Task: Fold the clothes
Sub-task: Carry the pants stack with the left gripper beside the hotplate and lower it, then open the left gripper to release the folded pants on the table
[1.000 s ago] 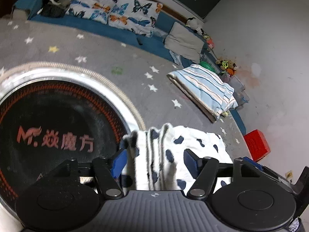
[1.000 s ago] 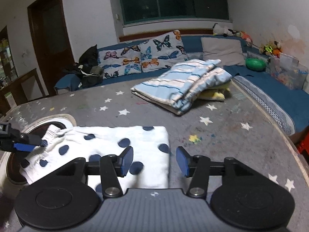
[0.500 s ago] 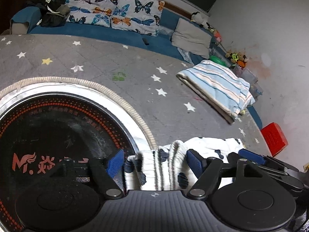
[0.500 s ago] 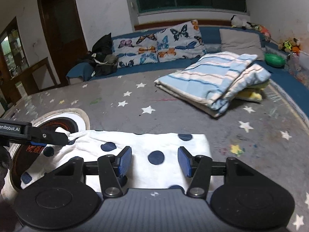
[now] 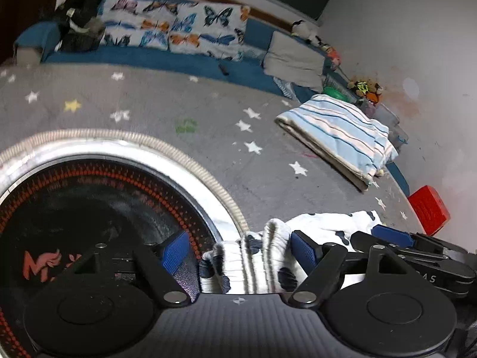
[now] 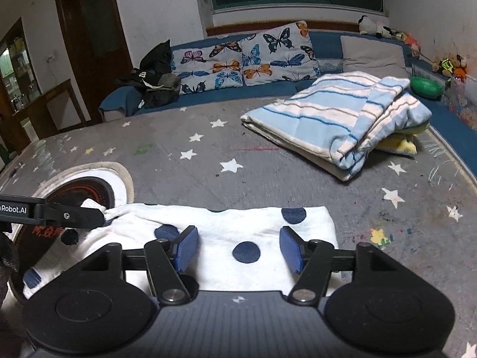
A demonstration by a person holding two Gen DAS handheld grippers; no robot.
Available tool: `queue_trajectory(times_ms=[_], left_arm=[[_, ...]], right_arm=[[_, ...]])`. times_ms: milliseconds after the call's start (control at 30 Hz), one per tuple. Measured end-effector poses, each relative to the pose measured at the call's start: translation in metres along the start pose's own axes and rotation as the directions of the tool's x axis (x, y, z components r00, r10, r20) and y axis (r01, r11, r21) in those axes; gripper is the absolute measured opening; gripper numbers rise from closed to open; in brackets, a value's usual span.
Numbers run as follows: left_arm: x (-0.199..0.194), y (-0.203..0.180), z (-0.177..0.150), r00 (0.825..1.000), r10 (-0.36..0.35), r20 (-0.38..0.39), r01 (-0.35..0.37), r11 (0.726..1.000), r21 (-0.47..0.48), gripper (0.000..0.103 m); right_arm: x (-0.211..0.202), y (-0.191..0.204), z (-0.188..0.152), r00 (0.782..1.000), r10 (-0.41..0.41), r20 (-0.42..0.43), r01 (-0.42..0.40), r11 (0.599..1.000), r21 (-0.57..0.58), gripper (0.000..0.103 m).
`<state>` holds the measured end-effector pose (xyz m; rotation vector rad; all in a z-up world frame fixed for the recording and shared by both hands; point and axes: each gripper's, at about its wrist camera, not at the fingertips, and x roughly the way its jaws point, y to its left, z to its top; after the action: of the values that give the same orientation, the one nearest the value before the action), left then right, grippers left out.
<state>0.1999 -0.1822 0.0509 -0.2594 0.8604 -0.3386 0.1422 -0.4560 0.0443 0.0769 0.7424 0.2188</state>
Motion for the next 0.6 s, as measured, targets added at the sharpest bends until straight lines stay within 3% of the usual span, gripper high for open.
queue_trajectory(times_ms=[233, 600], left_arm=[[-0.015, -0.009, -0.009, 1.000, 0.005, 0.017, -0.006, 0.999, 0.046, 0.081], [-0.031, -0.018, -0.026, 0.999, 0.013, 0.030, -0.016, 0.995, 0.101, 0.089]], right_arm=[[-0.022, 0.019, -0.013, 1.000, 0.019, 0.017, -0.018, 0.999, -0.047, 0.079], [-0.020, 0.030, -0.033, 1.000, 0.006, -0.005, -0.006, 1.000, -0.031, 0.092]])
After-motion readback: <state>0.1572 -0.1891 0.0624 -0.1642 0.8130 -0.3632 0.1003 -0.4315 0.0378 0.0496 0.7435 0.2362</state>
